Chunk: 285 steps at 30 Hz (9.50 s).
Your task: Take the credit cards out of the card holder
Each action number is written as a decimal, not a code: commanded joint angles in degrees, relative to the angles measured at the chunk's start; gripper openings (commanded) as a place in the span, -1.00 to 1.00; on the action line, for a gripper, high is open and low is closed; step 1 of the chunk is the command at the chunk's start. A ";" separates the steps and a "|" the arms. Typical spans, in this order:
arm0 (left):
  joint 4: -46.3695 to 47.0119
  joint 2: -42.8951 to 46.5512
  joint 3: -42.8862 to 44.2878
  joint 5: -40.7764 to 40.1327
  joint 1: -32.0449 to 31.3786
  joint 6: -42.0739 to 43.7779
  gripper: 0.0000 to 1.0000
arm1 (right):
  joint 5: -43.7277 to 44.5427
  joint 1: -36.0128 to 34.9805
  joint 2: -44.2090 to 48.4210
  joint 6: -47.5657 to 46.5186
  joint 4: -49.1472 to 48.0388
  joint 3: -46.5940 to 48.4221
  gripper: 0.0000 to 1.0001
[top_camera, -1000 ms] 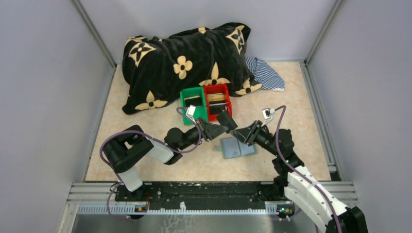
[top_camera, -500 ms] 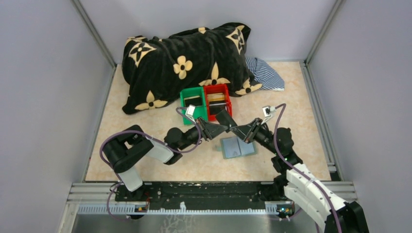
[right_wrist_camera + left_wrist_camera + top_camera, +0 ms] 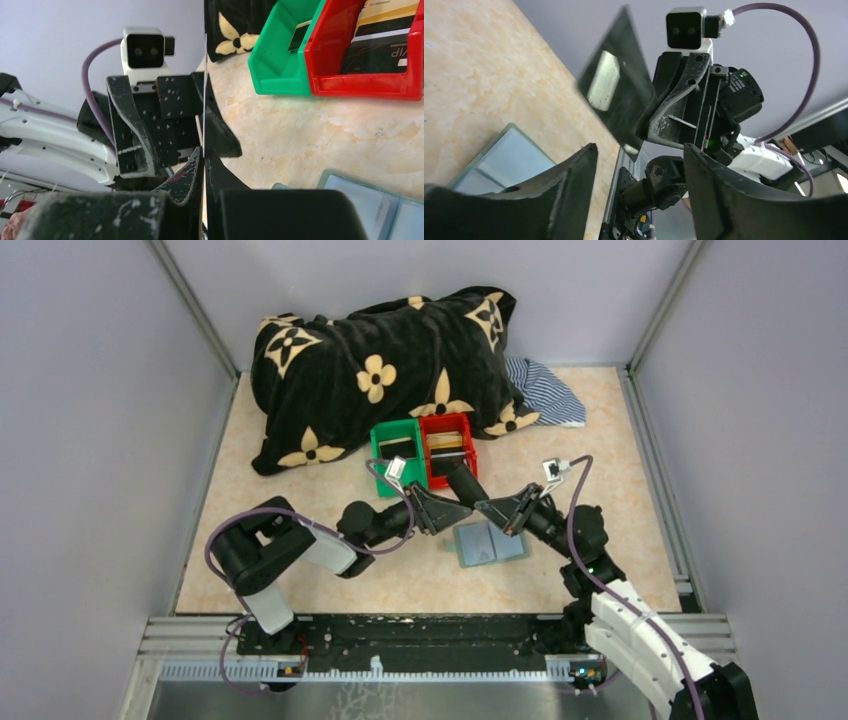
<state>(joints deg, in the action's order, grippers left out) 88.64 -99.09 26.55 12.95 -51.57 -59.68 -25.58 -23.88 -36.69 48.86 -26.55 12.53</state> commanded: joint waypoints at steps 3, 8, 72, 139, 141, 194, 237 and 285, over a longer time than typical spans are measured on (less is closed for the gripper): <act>13.84 2.60 3.06 16.97 7.67 0.18 0.46 | -3.68 -0.12 3.52 0.15 0.25 2.48 -1.00; 11.04 5.48 4.75 26.95 13.04 0.78 0.37 | -7.05 -0.12 6.21 -0.48 4.84 2.94 -1.00; 13.84 4.21 3.53 33.64 13.43 -1.37 -0.32 | -10.05 -0.12 0.47 -3.32 3.79 5.17 -1.00; -26.53 43.79 -17.37 26.69 27.47 18.15 -0.17 | -9.55 5.51 -84.69 -40.88 56.14 85.05 -1.00; -27.20 44.33 -17.34 26.68 27.49 18.49 -0.17 | -8.77 5.28 -86.01 -41.72 58.66 87.59 -1.00; -31.08 28.41 -7.66 15.04 5.03 25.07 0.17 | 19.29 -0.15 -13.43 -19.81 31.22 9.39 -0.44; -32.22 -5.50 1.61 -10.78 -8.46 14.13 -0.02 | 16.39 -1.08 -11.03 -15.91 25.79 -2.77 -1.00; -32.95 -13.65 15.82 -1.53 -8.59 14.23 -0.03 | 16.48 -1.08 -7.58 -13.94 28.24 -3.95 -1.00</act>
<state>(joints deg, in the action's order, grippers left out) 55.90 -111.98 40.60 10.00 -59.81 -46.26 -9.32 -24.60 -45.69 33.58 2.20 8.62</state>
